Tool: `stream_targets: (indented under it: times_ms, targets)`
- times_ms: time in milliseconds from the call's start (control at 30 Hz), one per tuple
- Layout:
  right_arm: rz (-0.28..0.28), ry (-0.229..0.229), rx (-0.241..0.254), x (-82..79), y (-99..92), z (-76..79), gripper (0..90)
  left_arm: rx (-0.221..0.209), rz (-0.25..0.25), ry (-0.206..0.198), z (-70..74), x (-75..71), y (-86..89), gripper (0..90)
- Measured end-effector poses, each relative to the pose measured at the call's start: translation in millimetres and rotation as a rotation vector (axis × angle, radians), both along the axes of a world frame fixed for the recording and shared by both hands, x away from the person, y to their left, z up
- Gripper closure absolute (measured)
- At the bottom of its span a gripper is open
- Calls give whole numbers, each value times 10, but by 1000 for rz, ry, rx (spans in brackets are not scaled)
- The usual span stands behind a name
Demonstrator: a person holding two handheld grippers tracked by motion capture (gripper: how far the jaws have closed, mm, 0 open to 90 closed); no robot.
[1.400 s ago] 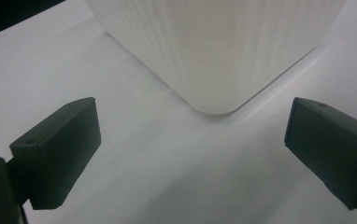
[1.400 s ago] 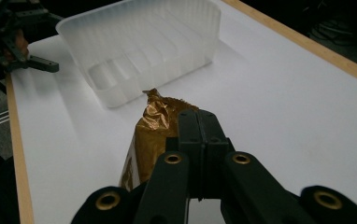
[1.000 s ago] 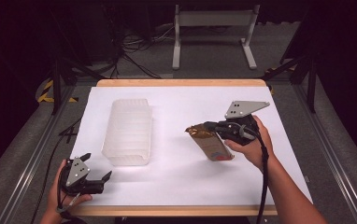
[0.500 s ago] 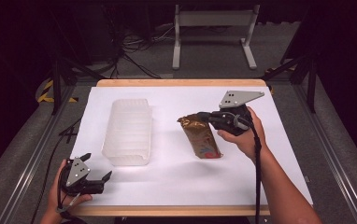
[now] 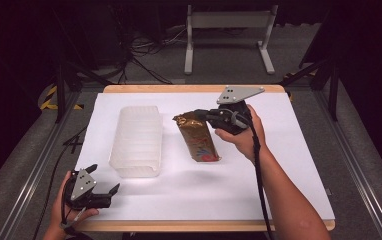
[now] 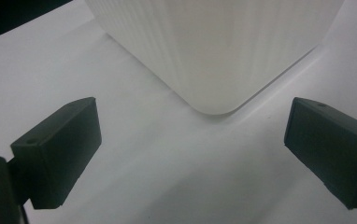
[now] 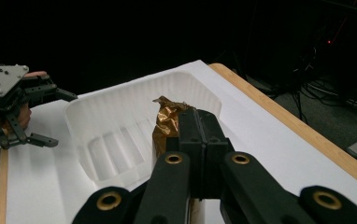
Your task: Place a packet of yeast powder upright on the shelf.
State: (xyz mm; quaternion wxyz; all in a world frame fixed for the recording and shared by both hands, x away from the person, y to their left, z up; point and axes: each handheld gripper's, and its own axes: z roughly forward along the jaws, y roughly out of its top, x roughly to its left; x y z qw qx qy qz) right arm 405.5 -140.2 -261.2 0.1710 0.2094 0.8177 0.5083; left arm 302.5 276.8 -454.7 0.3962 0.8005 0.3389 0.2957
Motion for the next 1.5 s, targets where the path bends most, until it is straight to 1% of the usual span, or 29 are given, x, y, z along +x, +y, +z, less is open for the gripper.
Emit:
stream_targets:
  times_ms: [133,167,233,333,400,500,533,567,700,833,867,933,967,1000,1100,1167,1233,1300,1500]
  targets:
    - [11,-9,7,19,76,32,898,-7,2,8,-5,-1,-5,49]
    - [18,-9,13,31,130,48,899,2,-1,2,-5,3,-5,49]
    - [22,-13,4,56,193,54,899,2,-1,2,-5,-1,-2,49]
    - [26,-18,4,95,277,62,899,-3,3,1,-6,-2,4,49]
    - [27,-15,20,124,329,64,899,0,-1,1,-5,-1,5,49]
    - [33,-17,24,154,424,65,898,0,-3,1,-7,-1,5,49]
    - [33,-20,27,160,456,68,898,-10,-1,5,-10,-4,1,49]
    - [37,-19,33,166,489,70,899,-3,-3,0,-6,-3,6,49]
    - [46,-22,41,193,616,76,899,-3,-4,2,-6,-6,8,49]
    - [57,-22,62,210,730,82,898,-10,-4,6,-10,-11,8,49]
    - [63,-18,70,214,757,82,899,-10,-5,7,-11,-11,10,49]
    - [62,-25,69,222,818,80,898,-7,-5,5,-9,-14,15,49]
    - [62,-25,69,222,818,80,898,-7,-5,5,-9,-14,15,49]
    - [68,-19,78,241,882,78,899,-4,-7,5,-8,-16,16,49]
    - [74,-16,87,266,968,73,899,-5,-4,3,-8,-19,16,49]
    - [77,-18,88,280,1036,68,899,-13,-4,7,-12,-23,10,49]
    - [80,-17,90,293,1102,65,898,-7,-6,3,-9,-23,17,49]
    - [81,-17,90,300,1132,65,899,-9,-5,4,-9,-26,18,49]
    - [94,-15,97,334,1331,37,898,-12,-5,8,-12,-46,41,49]
